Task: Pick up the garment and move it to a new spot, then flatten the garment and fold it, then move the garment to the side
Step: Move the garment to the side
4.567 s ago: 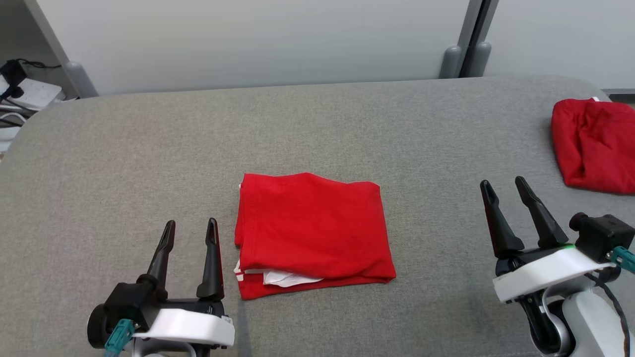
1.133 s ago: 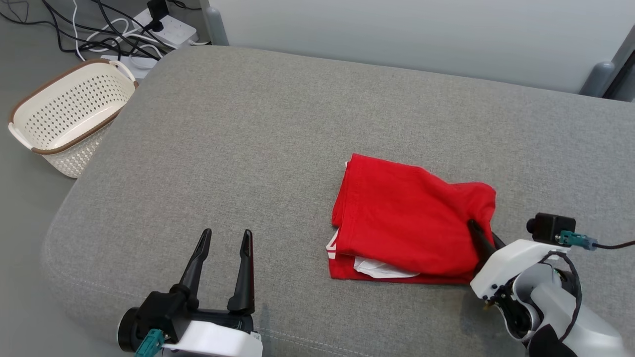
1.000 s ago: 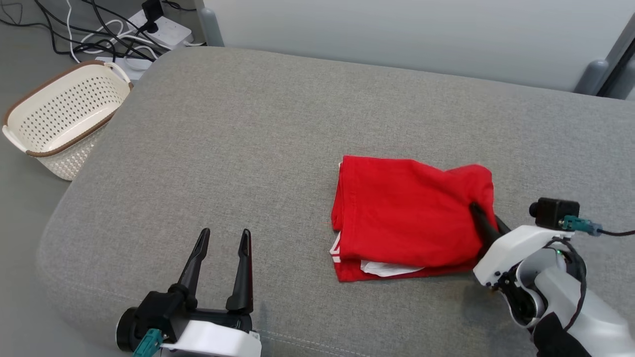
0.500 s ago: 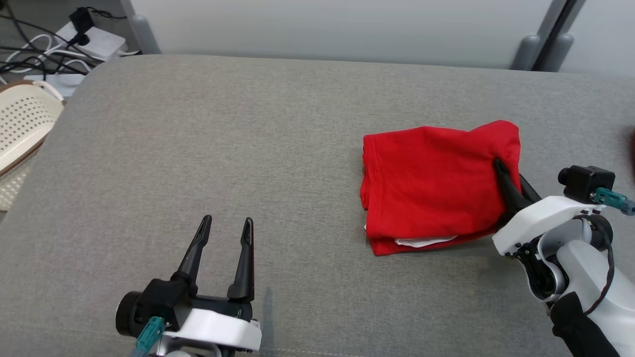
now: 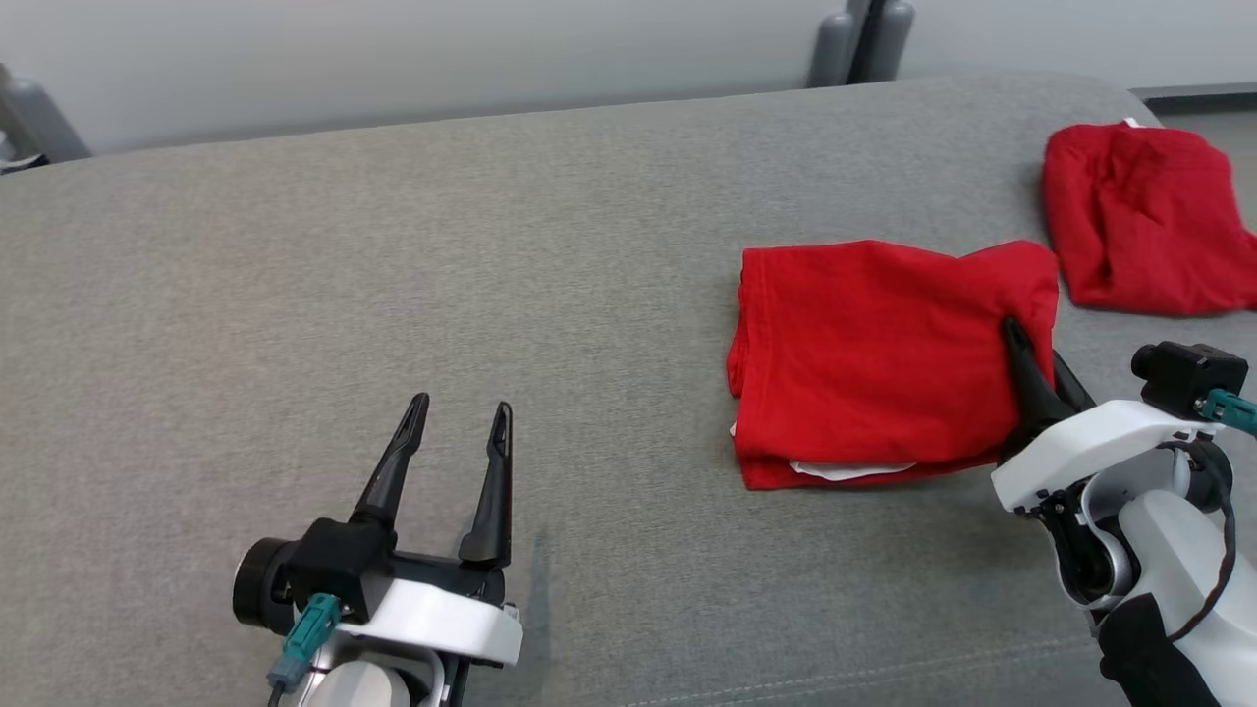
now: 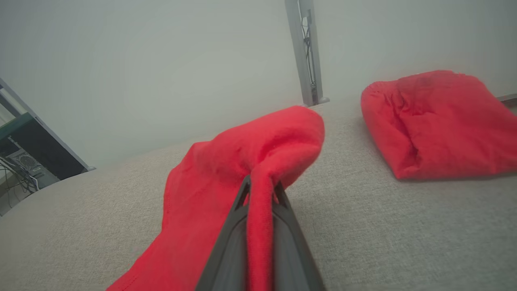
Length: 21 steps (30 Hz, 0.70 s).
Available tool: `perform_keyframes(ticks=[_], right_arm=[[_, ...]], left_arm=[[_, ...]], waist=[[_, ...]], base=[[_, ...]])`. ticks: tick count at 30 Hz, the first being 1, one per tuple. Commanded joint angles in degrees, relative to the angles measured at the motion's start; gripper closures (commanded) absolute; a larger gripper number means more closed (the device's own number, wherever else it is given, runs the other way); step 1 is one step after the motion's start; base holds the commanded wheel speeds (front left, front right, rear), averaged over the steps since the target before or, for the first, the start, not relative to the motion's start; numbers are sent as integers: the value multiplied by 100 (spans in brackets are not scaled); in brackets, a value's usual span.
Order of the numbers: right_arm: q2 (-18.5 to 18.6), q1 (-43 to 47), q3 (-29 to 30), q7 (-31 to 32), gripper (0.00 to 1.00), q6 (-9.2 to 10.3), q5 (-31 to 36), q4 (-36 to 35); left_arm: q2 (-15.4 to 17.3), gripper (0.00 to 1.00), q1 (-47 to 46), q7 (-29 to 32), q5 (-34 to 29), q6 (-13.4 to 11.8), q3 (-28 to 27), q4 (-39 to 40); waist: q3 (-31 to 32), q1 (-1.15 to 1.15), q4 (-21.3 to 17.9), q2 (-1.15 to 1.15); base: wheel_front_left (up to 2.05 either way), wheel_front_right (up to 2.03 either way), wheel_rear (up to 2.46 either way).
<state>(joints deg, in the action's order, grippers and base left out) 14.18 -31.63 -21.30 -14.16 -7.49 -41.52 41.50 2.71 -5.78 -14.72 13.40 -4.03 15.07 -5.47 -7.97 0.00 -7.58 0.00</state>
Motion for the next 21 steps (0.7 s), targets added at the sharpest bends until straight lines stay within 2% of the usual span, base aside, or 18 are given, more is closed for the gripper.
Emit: perform_keyframes(ticks=[1,13,21], right_arm=[[-3,59,-14,-84,100,0,74,-171],[-185,207,279,-84,100,0,214,-300],[-223,294,391,-84,100,0,234,-303]], left_arm=[[17,0,-311,-28,-58,31,-164,123],[17,0,-445,-28,-235,107,-195,18],[17,0,-474,-28,-254,114,-179,-27]], waist=[[-89,0,-312,0],[-250,0,-1162,0],[-265,0,-1405,0]], base=[[0,0,0],[0,0,0],[0,0,0]])
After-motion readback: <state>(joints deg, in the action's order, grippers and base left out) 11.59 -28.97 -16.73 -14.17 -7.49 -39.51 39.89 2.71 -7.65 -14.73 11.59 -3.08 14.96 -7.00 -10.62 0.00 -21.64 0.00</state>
